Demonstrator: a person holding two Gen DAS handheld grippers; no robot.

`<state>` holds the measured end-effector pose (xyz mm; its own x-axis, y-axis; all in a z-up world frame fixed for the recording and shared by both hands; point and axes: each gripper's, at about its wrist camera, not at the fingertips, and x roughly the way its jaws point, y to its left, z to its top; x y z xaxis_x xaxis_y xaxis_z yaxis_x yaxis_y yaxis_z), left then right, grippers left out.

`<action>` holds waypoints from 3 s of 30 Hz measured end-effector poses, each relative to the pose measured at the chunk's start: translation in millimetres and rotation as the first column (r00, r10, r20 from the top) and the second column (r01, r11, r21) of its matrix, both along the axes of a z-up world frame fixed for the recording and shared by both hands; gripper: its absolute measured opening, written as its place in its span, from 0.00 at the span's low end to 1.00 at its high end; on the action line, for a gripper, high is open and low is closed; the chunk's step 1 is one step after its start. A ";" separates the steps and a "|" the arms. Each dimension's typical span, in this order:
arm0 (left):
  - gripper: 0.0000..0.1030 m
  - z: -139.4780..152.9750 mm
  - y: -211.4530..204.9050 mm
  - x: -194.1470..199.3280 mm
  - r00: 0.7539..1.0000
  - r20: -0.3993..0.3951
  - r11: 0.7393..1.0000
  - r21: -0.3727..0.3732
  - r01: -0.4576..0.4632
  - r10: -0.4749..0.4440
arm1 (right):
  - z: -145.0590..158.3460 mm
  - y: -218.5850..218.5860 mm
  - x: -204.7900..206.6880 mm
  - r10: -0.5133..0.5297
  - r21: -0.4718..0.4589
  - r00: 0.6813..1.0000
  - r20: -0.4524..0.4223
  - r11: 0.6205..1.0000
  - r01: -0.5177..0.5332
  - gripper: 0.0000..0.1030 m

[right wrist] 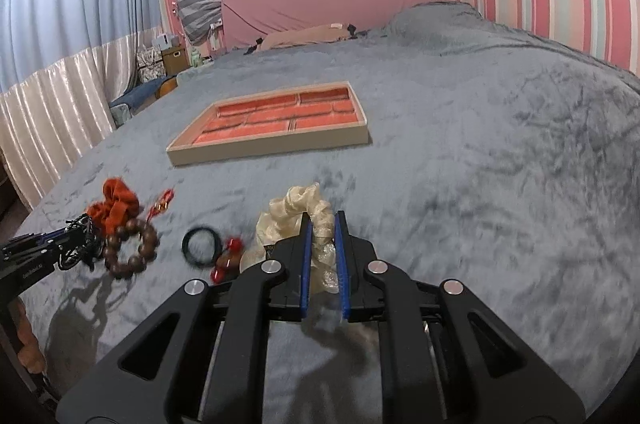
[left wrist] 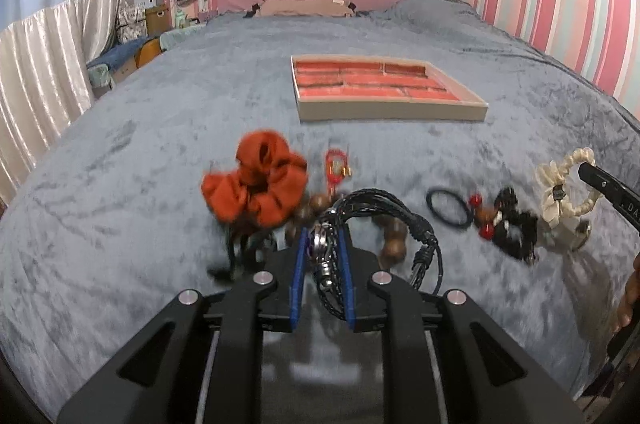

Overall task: Organize jewelry
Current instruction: 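Carry both items into the brick-lined tray and open both tools to release, then move both tools back toward the remaining jewelry on the bed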

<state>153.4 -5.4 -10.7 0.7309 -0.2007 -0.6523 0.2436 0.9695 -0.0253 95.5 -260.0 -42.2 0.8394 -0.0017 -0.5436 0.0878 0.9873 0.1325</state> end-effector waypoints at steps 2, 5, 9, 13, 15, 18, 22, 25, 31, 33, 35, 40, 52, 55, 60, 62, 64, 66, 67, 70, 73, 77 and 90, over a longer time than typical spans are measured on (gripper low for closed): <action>0.16 8.5 -3.6 9.5 1.000 0.013 1.000 0.001 0.005 -0.005 | 5.2 -6.7 9.5 0.001 0.004 1.000 0.008 1.000 -0.001 0.11; 0.16 20.9 -9.8 30.1 1.000 0.017 1.000 -0.007 0.012 -0.011 | 17.5 -15.3 32.9 0.011 0.002 1.000 0.020 1.000 -0.011 0.11; 0.16 34.3 -25.5 58.8 0.999 0.049 0.999 0.044 0.017 -0.019 | 35.0 -16.5 64.9 0.039 -0.036 0.998 0.043 0.999 -0.037 0.11; 0.16 45.2 -42.5 99.6 0.999 0.040 0.997 0.069 0.030 -0.032 | 46.7 -17.1 101.5 0.056 -0.050 0.997 0.045 0.997 -0.054 0.11; 0.16 48.2 -48.3 118.5 0.999 0.038 0.997 0.078 0.028 -0.031 | 49.9 -18.1 123.6 0.058 -0.047 0.998 0.038 0.997 -0.056 0.11; 0.16 51.1 -57.7 153.2 1.000 0.018 0.997 0.073 0.017 -0.018 | 51.6 -21.0 157.3 0.052 -0.024 0.998 0.024 0.998 -0.051 0.11; 0.16 49.0 -64.5 200.5 1.000 -0.024 0.999 0.038 -0.016 0.017 | 49.3 -23.0 203.3 0.040 -0.012 0.999 0.004 0.999 -0.040 0.11; 0.16 43.1 -69.4 235.4 0.997 -0.064 0.999 0.010 -0.045 0.045 | 45.9 -23.2 239.1 0.037 -0.010 0.999 -0.019 0.999 -0.037 0.11; 0.16 31.7 -78.9 306.4 0.987 -0.111 0.994 0.008 -0.113 0.113 | 32.2 -28.8 310.3 0.025 0.006 0.997 -0.075 1.000 -0.024 0.11; 0.16 27.3 -83.3 329.0 0.983 -0.126 0.991 0.014 -0.131 0.131 | 26.0 -30.3 334.2 0.021 0.009 0.995 -0.102 1.000 -0.020 0.11; 0.16 22.0 -89.9 350.4 0.981 -0.128 0.989 0.043 -0.141 0.146 | 20.1 -31.8 357.0 0.017 -0.003 0.992 -0.125 1.000 -0.017 0.11; 0.16 2.6 -102.2 392.4 0.976 -0.160 0.988 0.062 -0.141 0.150 | 5.9 -30.1 400.2 0.021 -0.027 0.982 -0.190 0.999 -0.026 0.11; 0.16 -46.7 -108.2 441.1 0.934 -0.311 0.983 0.093 -0.155 0.177 | -43.5 -28.6 442.4 -0.002 -0.084 0.916 -0.401 0.996 -0.034 0.11; 0.16 -55.0 -111.6 444.6 0.925 -0.335 0.982 0.115 -0.149 0.180 | -51.7 -29.2 445.5 -0.001 -0.086 0.901 -0.434 0.995 -0.040 0.12; 0.17 -57.6 -115.2 445.6 0.926 -0.327 0.979 0.142 -0.147 0.187 | -54.6 -28.9 450.1 -0.010 -0.094 0.893 -0.450 0.995 -0.037 0.16; 0.17 -57.3 -114.0 446.0 0.926 -0.326 0.978 0.144 -0.151 0.191 | -54.0 -28.8 449.8 -0.009 -0.091 0.894 -0.447 0.995 -0.036 0.21; 0.17 -53.3 -112.7 442.5 0.930 -0.312 0.977 0.143 -0.155 0.193 | -51.0 -30.5 445.5 -0.005 -0.082 0.899 -0.439 0.996 -0.034 0.32; 0.28 -43.2 -109.7 432.6 0.942 -0.277 0.978 0.137 -0.155 0.188 | -43.6 -31.3 441.6 0.005 -0.077 0.910 -0.414 0.996 -0.041 0.40; 0.43 -39.4 -109.6 428.5 0.947 -0.261 0.978 0.136 -0.157 0.189 | -40.1 -31.0 437.2 0.010 -0.079 0.916 -0.402 0.996 -0.045 0.42; 0.53 -17.2 -107.8 400.8 0.969 -0.161 0.977 0.132 -0.167 0.187 | -25.6 -30.7 419.1 0.020 -0.089 0.936 -0.352 0.995 -0.055 0.44; 0.53 -0.5 -106.9 376.7 0.978 -0.123 0.979 0.133 -0.152 0.169 | -9.5 -29.9 394.5 0.036 -0.083 0.953 -0.300 0.995 -0.063 0.50; 0.66 30.0 -95.4 331.4 0.985 -0.069 0.984 0.103 -0.148 0.156 | 13.4 -23.1 354.1 0.065 -0.080 0.972 -0.225 0.993 -0.085 0.62; 0.91 101.2 -36.2 164.2 0.986 0.129 0.988 0.101 -0.120 0.107 | 72.3 -11.5 192.5 0.093 -0.045 0.995 -0.025 0.995 -0.094 0.96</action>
<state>317.6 -41.6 90.5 0.8209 -0.0451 -0.5693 0.1263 0.9865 0.1040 287.9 -271.5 30.1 0.8245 0.0508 -0.5636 -0.0029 0.9963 0.0855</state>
